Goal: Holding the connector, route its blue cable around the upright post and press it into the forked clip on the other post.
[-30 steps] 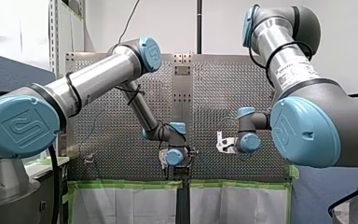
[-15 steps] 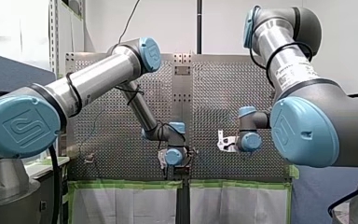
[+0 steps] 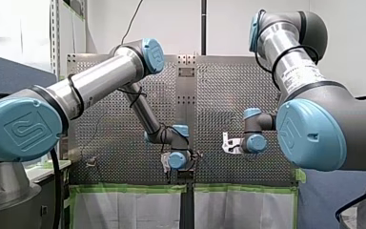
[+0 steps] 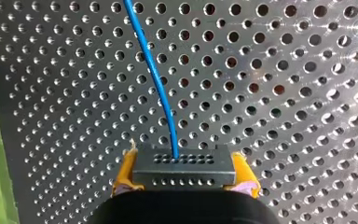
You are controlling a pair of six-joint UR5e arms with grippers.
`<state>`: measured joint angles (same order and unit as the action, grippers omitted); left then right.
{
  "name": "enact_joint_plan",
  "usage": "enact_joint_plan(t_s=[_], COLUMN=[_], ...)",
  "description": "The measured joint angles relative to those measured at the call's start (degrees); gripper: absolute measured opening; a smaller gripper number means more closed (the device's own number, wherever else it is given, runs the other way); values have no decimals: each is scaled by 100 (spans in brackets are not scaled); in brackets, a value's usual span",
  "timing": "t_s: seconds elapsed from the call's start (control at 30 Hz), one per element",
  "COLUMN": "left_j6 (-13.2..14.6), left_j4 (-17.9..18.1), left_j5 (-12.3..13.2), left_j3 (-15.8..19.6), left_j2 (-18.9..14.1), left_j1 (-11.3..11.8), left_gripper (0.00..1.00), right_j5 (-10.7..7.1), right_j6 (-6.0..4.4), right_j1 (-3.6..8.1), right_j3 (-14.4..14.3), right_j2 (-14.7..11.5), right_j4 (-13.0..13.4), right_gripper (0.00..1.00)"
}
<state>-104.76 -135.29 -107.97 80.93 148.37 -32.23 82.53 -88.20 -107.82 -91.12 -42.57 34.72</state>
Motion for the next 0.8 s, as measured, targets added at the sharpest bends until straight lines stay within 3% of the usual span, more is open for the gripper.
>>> enact_joint_plan(t_s=[0.2,0.8], left_j6=[0,-88], left_j4=[2,3], left_j5=[0,44], left_j3=[0,-33], left_j2=[-4,-2], left_j1=[12,45], left_gripper=[0,0], right_j5=[-6,-110], right_j6=[103,106], right_j1=[-10,5], right_j3=[234,471], right_j2=[147,183], right_j4=[-214,-323], right_gripper=[0,0])
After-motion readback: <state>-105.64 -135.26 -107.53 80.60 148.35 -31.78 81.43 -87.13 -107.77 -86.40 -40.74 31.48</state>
